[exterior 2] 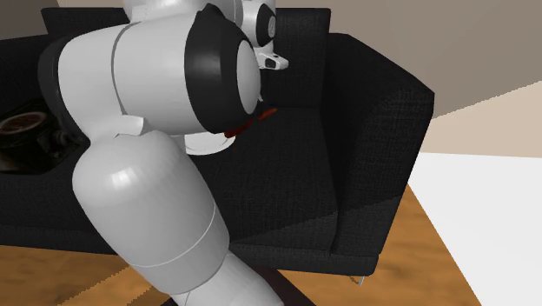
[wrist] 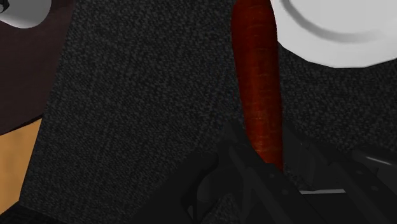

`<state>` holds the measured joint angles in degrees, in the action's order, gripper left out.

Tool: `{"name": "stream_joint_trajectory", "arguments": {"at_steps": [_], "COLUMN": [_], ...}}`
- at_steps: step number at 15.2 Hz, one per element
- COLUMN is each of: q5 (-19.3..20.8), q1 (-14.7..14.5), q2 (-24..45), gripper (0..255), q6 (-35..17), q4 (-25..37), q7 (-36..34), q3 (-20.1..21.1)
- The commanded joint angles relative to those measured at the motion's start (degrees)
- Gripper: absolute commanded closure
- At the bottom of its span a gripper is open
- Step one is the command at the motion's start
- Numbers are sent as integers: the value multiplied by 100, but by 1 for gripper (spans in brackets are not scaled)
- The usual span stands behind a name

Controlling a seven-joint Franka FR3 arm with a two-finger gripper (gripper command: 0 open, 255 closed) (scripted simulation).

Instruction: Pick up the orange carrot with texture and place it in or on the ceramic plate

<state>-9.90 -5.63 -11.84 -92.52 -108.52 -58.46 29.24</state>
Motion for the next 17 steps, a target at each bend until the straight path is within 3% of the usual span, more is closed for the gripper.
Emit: {"name": "stream_joint_trajectory", "arguments": {"at_steps": [1,7,12,17], "q5": [5,98,452,430], "q1": [-97,-438,-831,-838], "q2": [134,580,1270,1243], "gripper": [255,255,255,255], "q6": [-32,-122,-174,-560], "q4": [125,537,1131,722], "q7": [-297,-1270,-2265,-2218], "q3": [186,777,1312,1298]}}
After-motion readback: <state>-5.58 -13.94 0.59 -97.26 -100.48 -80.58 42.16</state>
